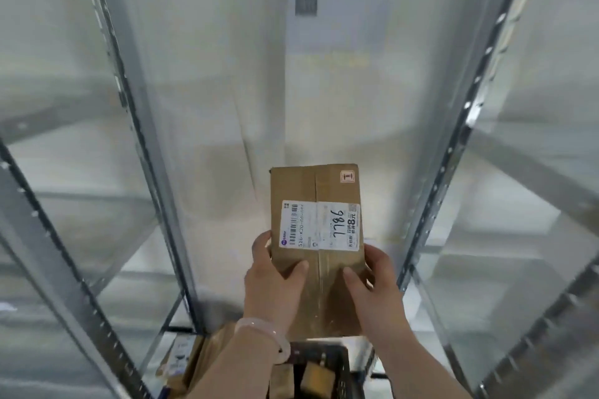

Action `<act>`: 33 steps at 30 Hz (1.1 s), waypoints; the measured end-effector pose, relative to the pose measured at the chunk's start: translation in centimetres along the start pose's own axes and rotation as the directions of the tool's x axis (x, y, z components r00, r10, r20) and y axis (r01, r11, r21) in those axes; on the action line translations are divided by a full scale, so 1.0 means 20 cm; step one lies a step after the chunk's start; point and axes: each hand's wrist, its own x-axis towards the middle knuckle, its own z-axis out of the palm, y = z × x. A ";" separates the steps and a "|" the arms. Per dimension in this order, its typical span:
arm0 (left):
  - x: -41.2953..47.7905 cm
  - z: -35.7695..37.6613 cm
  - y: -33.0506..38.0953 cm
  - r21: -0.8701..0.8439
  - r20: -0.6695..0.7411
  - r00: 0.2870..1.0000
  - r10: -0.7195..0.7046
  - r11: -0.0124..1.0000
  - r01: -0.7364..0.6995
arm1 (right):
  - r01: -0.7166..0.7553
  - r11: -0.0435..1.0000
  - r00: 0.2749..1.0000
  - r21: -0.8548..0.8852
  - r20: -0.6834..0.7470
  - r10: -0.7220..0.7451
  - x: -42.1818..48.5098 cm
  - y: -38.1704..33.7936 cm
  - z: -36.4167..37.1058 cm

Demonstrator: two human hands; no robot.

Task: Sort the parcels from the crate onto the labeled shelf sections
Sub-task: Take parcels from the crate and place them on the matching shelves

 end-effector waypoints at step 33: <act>-1.91 0.48 1.31 -0.315 0.082 0.747 0.660 0.728 -0.609 | 0.459 0.884 0.758 -0.086 -0.480 -0.441 -1.56 -0.72 -2.00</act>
